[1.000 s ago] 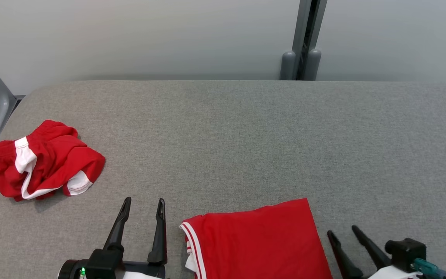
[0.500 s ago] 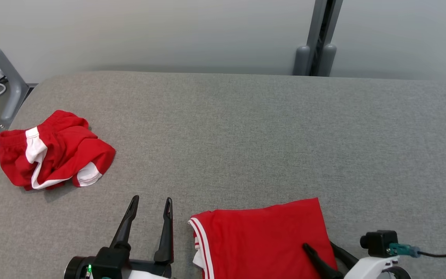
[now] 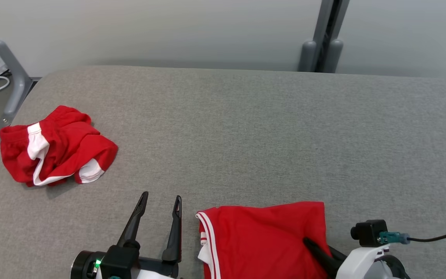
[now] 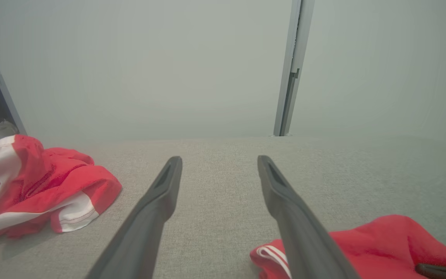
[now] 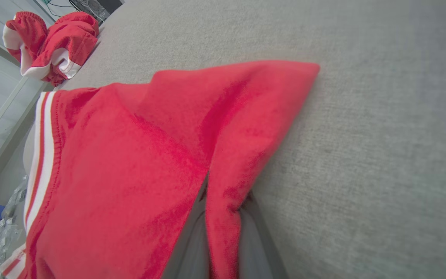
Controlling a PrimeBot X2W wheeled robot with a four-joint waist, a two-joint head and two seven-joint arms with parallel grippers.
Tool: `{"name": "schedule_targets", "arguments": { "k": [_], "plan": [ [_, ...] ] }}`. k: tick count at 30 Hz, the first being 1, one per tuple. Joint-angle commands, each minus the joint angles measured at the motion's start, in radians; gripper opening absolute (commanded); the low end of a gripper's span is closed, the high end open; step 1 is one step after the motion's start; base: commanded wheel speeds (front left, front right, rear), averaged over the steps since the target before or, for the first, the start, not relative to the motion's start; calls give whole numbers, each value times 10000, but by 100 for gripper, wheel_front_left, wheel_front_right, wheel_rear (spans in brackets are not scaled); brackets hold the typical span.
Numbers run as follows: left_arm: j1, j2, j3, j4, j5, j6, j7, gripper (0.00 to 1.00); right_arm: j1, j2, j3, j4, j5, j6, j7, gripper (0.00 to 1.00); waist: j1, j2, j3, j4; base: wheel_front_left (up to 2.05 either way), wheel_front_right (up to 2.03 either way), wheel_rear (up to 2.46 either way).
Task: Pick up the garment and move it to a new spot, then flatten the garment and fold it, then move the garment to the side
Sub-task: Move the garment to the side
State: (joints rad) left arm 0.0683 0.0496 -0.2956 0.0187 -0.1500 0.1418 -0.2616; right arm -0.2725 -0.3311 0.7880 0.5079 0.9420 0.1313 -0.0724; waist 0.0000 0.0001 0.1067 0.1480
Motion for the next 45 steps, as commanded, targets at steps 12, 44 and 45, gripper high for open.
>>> {"name": "schedule_targets", "arguments": {
  "k": [12, 44, 45],
  "plan": [
    [-737, 30, -188, -326, 387, -166, -44, 100, -2153, -2003, 1881, 89, -925, -8, -194, 0, 0, -1, 828, -1541, 0, 0, 0],
    [-4527, 558, -20, -2428, 1630, -510, -32, 100, -7983, -6372, 1985, 3469, -39, -8, -1720, 0, 0, -1, 5992, -2805, 0, 0, 0],
    [-4516, 555, -46, -2417, 1619, -496, -32, 100, -8091, -6316, 2003, 3658, -140, -8, -1760, 0, 0, -1, 6010, -2776, 0, 0, 0]
  ]
}}
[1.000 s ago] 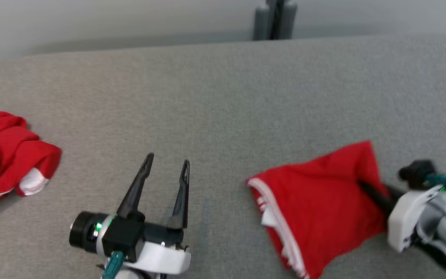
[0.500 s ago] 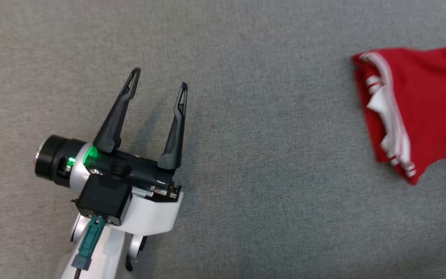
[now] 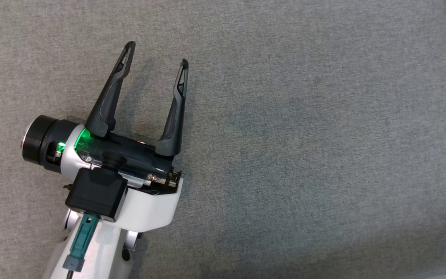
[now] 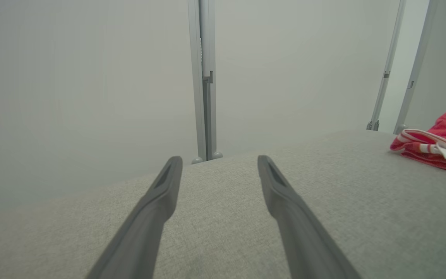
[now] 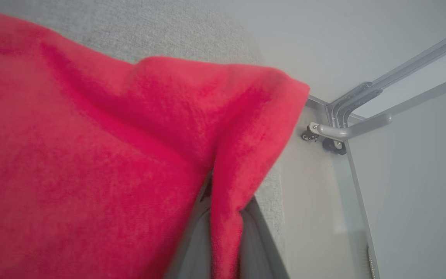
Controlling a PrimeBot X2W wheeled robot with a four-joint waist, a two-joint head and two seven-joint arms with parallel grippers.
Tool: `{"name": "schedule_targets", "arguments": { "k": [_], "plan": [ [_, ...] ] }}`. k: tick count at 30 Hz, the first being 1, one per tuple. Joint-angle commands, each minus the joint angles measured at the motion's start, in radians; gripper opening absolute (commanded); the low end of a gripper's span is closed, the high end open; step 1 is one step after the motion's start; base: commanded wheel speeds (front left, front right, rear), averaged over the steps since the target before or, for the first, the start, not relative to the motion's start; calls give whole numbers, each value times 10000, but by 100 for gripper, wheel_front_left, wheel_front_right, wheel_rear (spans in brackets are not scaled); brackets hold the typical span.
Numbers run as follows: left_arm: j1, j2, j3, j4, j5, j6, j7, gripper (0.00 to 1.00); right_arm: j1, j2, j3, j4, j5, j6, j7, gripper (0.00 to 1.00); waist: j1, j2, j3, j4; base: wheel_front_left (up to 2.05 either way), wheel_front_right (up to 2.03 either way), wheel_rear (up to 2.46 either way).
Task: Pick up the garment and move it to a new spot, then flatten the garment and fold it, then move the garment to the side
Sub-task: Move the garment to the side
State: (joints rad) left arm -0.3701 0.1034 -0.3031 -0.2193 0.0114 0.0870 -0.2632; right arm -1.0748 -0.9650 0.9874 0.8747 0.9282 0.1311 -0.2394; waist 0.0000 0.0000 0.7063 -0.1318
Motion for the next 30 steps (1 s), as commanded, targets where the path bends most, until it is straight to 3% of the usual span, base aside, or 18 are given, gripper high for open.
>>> {"name": "schedule_targets", "arguments": {
  "k": [1, 5, 6, 7, 16, 23, 30],
  "plan": [
    [-119, 6, -11, -27, -11, 48, -17, 100, -171, 20, 37, 226, -160, -6, -117, 0, 0, 0, 32, 61, 0, 0, 0],
    [-68, -33, -120, 27, -71, 133, -17, 100, -497, 208, 50, 974, -548, -6, -185, 0, 0, 0, 9, 191, 0, 0, 0],
    [-59, -42, -139, 42, -89, 140, -17, 100, -563, 228, 50, 1157, -634, -7, -202, 30, 0, 0, -6, 228, 0, 0, 0],
    [-51, -45, -150, 61, -114, 163, -17, 100, -582, 325, 52, 1298, -641, -6, -208, 100, 0, 0, -38, 261, 0, 0, 0],
    [274, -281, -363, 527, -416, 263, -17, 100, -874, 688, 47, 2040, -1308, -6, -273, 100, 0, 0, -1467, 574, 0, 0, 0],
    [980, -405, -239, 842, -757, 355, -17, 100, -530, 1056, -259, 1124, -1873, -6, -272, 100, 0, 0, -3200, 702, 0, 0, 0],
    [1758, -485, 116, 1111, -958, 444, -17, 100, 520, 1783, -1429, -601, -2305, -4, -267, 100, 0, 0, -4604, 889, 0, 0, 0]
  ]
}}
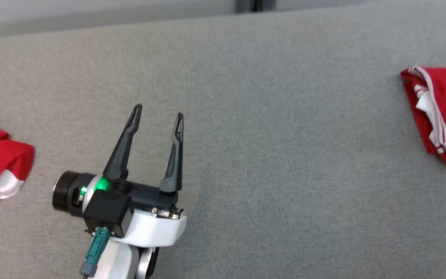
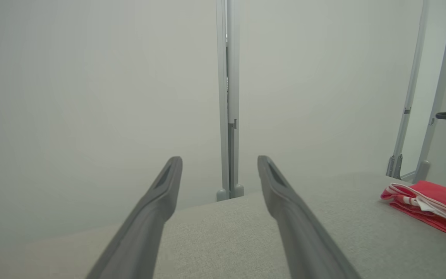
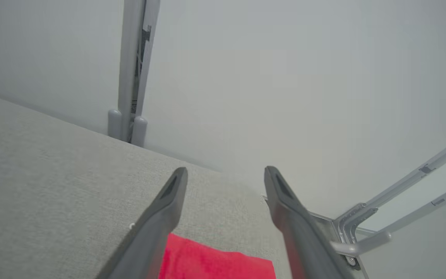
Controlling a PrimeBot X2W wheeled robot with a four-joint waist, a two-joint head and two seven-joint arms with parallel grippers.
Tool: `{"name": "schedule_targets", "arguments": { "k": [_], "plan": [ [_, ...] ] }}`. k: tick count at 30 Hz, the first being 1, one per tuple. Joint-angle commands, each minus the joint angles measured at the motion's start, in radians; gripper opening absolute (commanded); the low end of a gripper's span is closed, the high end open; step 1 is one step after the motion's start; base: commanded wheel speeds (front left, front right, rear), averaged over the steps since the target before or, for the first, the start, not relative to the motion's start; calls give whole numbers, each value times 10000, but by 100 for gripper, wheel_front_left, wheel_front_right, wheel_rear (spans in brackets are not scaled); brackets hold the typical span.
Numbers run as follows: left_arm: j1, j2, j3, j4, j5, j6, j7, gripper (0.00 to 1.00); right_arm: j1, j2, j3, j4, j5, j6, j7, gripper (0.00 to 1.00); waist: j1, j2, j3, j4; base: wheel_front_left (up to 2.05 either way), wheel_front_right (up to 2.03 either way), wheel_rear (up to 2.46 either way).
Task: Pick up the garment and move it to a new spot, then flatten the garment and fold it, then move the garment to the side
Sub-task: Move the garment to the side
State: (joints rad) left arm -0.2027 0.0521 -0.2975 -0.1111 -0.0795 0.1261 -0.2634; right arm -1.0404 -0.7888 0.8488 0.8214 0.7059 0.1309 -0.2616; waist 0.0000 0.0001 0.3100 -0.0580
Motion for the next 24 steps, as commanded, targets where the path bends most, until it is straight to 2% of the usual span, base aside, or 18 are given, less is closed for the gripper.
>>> {"name": "schedule_targets", "arguments": {
  "k": [1, 8, 10, 15, 24],
  "plan": [
    [182, 26, 107, 84, -51, 56, -13, 100, 406, 152, -312, -383, -208, -3, -45, 100, 0, -1, -815, 186, 0, 0, 0],
    [1132, 8, 779, 370, -185, 178, -13, 100, 3035, 1731, -2905, -2709, -1497, -4, -25, 100, 0, -1, -2047, 162, 0, 0, 0],
    [1650, 5, 867, 467, -124, 108, -15, 100, 4226, 2390, -3571, -3284, -1864, -3, -22, 100, 0, -1, -2543, 179, 0, 0, 0],
    [1865, 13, 1020, 376, -189, 74, -15, 100, 6078, 3493, -4766, -4550, -2816, -3, -23, 100, 0, -1, -2510, 302, 0, 0, 0],
    [1913, 5, 1135, 460, -270, 125, -15, 100, 7739, 4838, -6341, -6126, -3841, -3, -24, 100, 0, -1, -2414, 455, 0, 0, 0]
  ]
}}
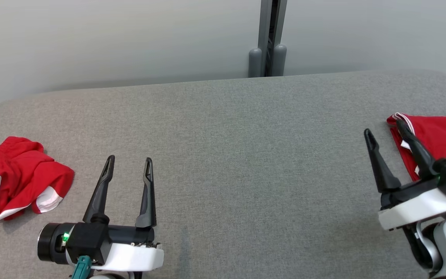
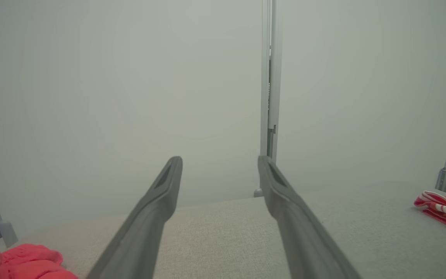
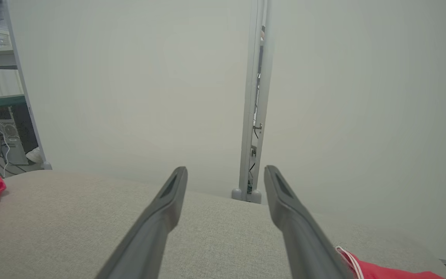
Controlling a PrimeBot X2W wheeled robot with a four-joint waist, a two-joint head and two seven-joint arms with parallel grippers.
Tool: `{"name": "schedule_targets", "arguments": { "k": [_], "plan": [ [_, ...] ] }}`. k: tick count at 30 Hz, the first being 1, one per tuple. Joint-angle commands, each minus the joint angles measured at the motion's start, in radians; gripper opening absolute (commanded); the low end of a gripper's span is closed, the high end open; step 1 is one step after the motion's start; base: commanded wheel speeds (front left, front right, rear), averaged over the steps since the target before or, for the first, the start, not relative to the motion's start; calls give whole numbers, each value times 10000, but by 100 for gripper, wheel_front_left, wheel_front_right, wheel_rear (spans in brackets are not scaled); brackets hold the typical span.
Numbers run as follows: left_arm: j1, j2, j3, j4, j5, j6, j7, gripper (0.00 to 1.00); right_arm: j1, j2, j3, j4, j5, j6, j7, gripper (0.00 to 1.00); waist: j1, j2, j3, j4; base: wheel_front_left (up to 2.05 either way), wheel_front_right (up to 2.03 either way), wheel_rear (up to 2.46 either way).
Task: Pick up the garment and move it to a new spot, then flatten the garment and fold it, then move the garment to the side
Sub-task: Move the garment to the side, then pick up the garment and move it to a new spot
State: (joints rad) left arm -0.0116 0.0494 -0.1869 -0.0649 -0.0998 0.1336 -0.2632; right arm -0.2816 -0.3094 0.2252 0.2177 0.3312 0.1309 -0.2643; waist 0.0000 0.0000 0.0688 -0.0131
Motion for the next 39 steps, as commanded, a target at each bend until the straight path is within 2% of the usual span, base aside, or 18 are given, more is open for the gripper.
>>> {"name": "schedule_targets", "arguments": {
  "k": [1, 18, 39],
  "plan": [
    [20, 28, 28, 8, -74, 58, -16, 100, 286, 145, -206, -250, -193, -3, 3, 100, 0, 0, -4, 14, 0, 0, 0],
    [316, 34, -187, 925, -155, 341, -16, 100, 1823, 1676, -1189, -1169, -1798, -3, 3, 100, 0, 0, -122, 99, 0, 0, 0],
    [193, 32, -351, 1348, -89, 317, -16, 100, 1964, 1966, -1295, -1157, -1983, -3, 3, 100, 0, 0, -55, 170, 0, 0, 0]
  ]
}}
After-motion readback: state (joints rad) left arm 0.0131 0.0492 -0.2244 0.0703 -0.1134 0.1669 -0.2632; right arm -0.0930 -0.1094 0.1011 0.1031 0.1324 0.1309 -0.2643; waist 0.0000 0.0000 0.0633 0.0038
